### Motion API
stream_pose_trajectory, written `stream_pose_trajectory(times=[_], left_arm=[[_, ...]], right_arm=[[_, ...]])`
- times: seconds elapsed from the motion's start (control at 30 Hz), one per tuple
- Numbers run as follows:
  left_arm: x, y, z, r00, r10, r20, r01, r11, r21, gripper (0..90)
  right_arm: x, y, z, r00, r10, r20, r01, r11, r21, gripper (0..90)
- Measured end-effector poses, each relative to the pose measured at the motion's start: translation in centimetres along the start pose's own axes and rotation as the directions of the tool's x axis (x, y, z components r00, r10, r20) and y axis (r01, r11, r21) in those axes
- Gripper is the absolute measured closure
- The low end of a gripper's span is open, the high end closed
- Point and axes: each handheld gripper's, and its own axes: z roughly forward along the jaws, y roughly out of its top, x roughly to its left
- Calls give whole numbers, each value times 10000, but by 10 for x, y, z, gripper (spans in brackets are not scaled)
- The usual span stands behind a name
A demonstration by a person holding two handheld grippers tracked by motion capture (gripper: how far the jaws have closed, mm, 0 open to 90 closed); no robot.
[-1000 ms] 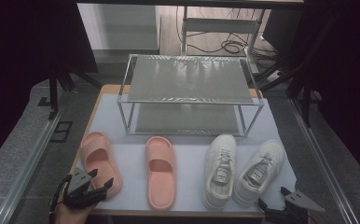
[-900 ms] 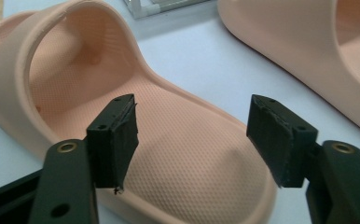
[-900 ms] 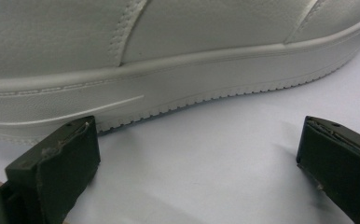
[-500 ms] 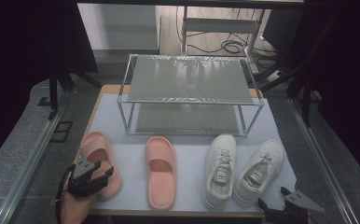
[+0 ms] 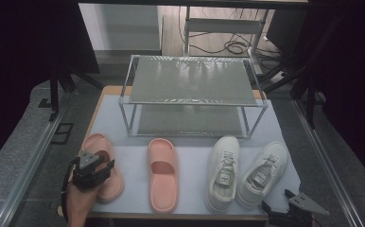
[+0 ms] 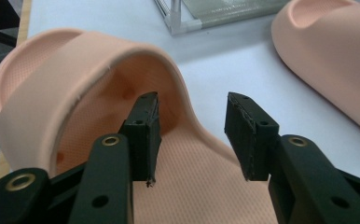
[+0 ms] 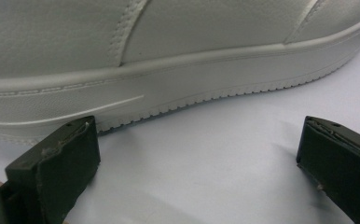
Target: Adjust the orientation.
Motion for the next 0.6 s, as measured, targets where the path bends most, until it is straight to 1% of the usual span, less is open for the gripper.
stream_pose_trajectory(times=[0.33, 0.5, 0.6], left_arm=[[0, 13, 12, 9994, -135, -310, 141, 9997, 203, 572], [-1, 17, 19, 9976, -228, -651, 253, 9990, 371, 573], [-1, 19, 22, 9960, -208, -867, 250, 9986, 471, 584]], right_arm=[[0, 0, 0, 10000, -2, 2, 2, 10000, -4, 0], [0, 0, 0, 10000, -11, 0, 11, 10000, -8, 0], [0, 0, 0, 10000, -5, -3, 5, 10000, -7, 0]])
